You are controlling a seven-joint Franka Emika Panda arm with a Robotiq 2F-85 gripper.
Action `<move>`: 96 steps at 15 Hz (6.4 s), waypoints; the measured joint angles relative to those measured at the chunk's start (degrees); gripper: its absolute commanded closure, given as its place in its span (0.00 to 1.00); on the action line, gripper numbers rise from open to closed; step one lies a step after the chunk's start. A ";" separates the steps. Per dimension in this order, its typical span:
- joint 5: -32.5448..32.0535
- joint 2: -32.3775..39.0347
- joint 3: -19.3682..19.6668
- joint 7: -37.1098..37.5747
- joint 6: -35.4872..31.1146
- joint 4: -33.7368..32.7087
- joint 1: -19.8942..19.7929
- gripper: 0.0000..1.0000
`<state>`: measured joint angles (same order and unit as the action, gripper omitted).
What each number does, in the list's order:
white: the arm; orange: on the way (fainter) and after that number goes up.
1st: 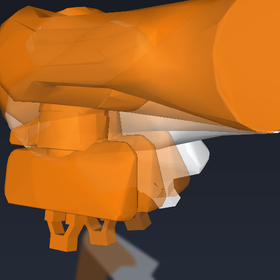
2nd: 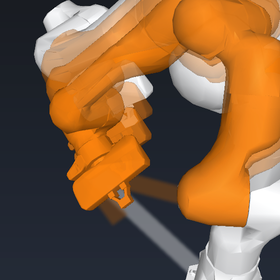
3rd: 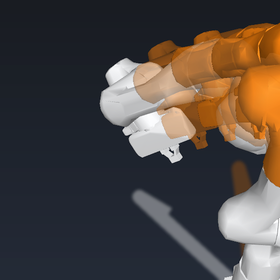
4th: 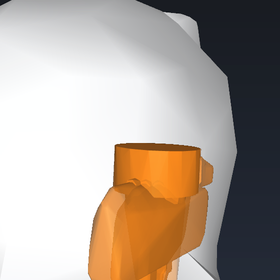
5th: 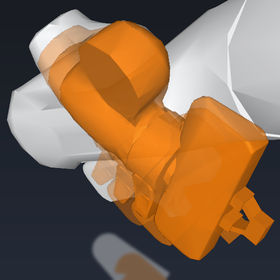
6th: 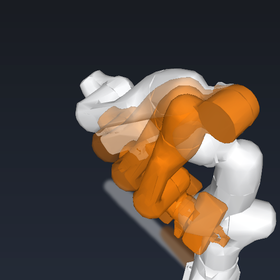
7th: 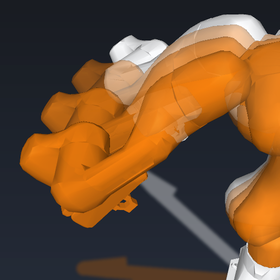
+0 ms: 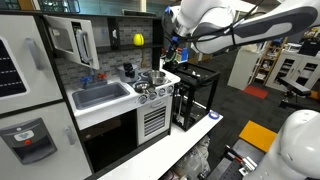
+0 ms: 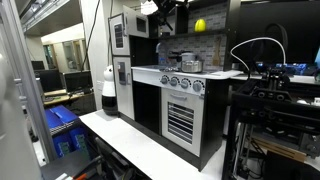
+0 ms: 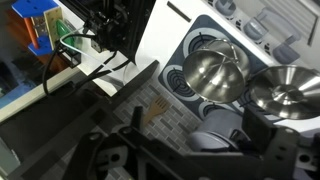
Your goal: Put the yellow object in the pot
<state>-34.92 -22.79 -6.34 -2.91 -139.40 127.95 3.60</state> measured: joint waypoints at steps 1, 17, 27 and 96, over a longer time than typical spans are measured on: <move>-0.90 0.21 -0.01 3.38 -2.36 0.34 -1.21 0.00; -27.68 9.66 -6.30 56.69 -22.51 -6.92 -14.08 0.00; -38.40 20.60 -8.62 67.41 -22.82 -17.69 -13.41 0.00; -48.12 39.91 -7.97 80.24 -29.80 -38.77 -12.98 0.62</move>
<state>-83.03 17.12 -14.31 77.33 -169.20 89.18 -9.38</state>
